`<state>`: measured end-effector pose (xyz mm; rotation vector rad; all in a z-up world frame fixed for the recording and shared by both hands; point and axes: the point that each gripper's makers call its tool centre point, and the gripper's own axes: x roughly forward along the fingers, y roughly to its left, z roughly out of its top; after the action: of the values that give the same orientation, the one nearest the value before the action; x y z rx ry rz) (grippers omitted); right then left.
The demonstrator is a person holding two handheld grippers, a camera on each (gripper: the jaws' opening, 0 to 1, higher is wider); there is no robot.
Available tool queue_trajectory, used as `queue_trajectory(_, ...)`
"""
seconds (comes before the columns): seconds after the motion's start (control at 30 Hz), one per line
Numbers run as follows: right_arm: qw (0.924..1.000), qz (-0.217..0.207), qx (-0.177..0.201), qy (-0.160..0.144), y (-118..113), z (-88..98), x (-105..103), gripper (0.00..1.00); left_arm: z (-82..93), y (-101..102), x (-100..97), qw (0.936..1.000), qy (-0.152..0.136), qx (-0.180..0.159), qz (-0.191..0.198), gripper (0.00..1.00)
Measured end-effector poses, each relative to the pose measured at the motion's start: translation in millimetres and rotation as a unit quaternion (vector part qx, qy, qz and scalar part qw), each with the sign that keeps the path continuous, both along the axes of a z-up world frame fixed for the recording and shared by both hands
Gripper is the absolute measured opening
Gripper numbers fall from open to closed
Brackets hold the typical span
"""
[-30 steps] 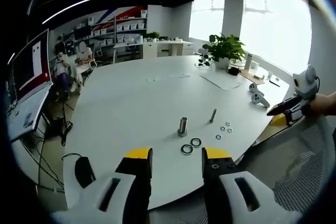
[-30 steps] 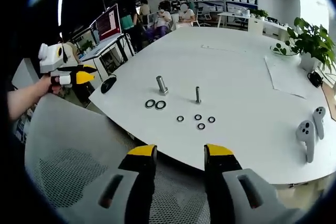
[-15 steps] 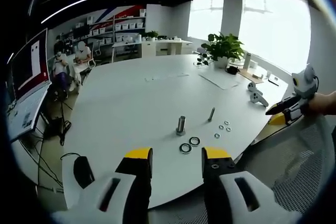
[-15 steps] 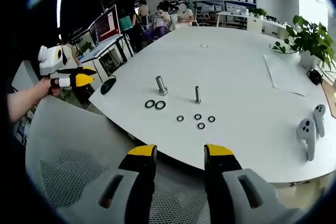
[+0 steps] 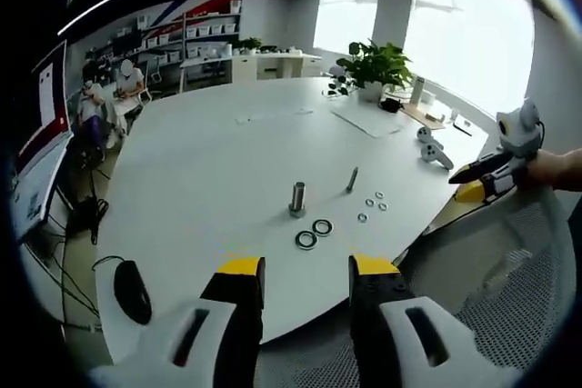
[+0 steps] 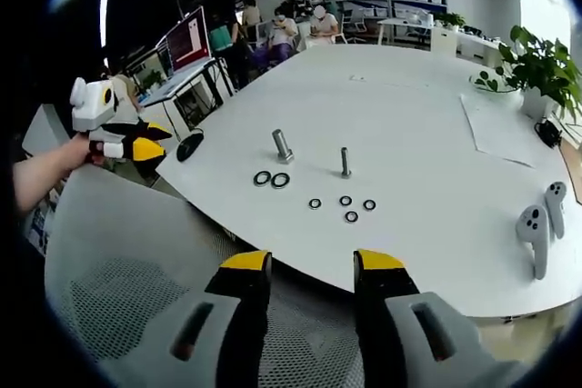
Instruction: Place the washer onto the threaded stud by aligning its center hole with the stud, sliding it down to the base, and recovering from edge contact or off-axis alignment until the washer reaches the visible bottom stop.
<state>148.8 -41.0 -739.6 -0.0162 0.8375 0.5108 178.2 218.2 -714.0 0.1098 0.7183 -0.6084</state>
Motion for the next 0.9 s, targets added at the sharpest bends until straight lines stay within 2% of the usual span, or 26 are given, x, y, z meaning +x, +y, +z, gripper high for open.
queue_trajectory(0.1,1.0000,-0.003,0.003,-0.002,-1,1.3,1,0.38,7.1,-4,1.3,0.9989,-0.035,0.021,-0.023,0.33)
queue_trajectory(0.23,0.9997,-0.016,0.012,-0.013,-4,5.9,4,0.38,2.4,-4,0.6,0.9992,-0.022,0.022,-0.023,0.34)
queue_trajectory(0.3,0.9994,-0.025,0.019,-0.017,-5,8.6,6,0.38,-5.6,-3,-3.5,0.9987,-0.004,0.041,-0.031,0.34)
queue_trajectory(0.5,0.9997,-0.015,0.016,-0.014,-2,6.3,4,0.39,-17.0,-6,-10.2,0.9957,0.012,0.072,-0.056,0.34)
queue_trajectory(0.67,0.9991,-0.029,0.026,-0.018,-4,8.4,7,0.39,-16.0,-4,-9.3,0.9958,0.013,0.074,-0.052,0.34)
queue_trajectory(0.8,0.9991,-0.032,0.026,-0.015,-4,7.8,7,0.39,-4.4,3,0.8,0.9985,-0.010,0.050,-0.019,0.31)
queue_trajectory(0.9,0.9989,-0.034,0.027,-0.019,-4,9.2,9,0.39,-8.0,3,-2.0,0.9988,0.007,0.046,-0.014,0.35)
